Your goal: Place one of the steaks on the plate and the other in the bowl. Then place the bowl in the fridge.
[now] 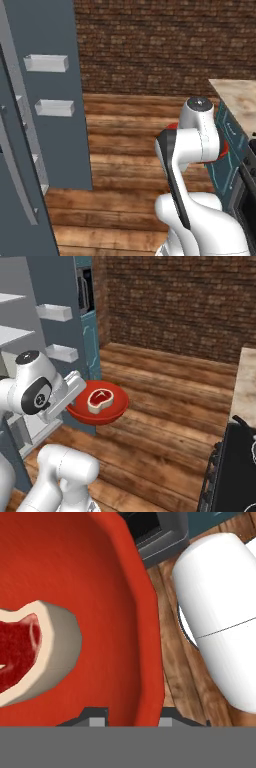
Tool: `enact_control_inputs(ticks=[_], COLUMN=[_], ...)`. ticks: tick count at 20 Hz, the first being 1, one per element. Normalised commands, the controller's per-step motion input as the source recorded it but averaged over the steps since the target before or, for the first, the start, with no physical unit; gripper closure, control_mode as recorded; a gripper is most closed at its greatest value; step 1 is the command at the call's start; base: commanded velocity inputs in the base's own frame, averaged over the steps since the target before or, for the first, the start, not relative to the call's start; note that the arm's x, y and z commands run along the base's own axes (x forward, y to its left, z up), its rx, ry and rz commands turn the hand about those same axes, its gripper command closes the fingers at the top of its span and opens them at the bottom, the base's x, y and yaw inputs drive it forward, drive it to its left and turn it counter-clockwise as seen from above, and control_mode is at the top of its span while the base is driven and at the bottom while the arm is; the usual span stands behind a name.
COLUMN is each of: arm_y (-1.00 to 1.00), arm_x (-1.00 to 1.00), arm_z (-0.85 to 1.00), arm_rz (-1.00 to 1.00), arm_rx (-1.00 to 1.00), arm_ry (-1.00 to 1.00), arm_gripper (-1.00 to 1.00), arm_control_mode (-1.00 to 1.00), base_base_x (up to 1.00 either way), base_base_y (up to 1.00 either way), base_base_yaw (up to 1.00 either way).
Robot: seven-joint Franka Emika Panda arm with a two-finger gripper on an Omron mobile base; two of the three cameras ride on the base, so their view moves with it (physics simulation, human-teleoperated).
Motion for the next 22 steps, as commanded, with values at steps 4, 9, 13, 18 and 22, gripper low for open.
enact_control_inputs(ticks=[4,9,13,18,22], arm_y=[0.0,0.0,0.0,0.0,0.0], arm_x=[0.0,0.0,0.0,0.0,0.0], arm_z=[0.0,0.0,0.0,0.0,0.0], arm_rz=[0.0,0.0,0.0,0.0,0.0], arm_rx=[0.0,0.0,0.0,0.0,0.0], arm_ry=[0.0,0.0,0.0,0.0,0.0], arm_gripper=[1.0,1.0,1.0,1.0,1.0], arm_control_mode=[1.0,1.0,1.0,1.0,1.0], base_base_x=[0.37,0.34,0.34,0.33,0.35], base_base_y=[0.0,0.0,-0.02,-0.17,-0.34], base_base_yaw=[0.41,0.42,0.42,0.39,0.37])
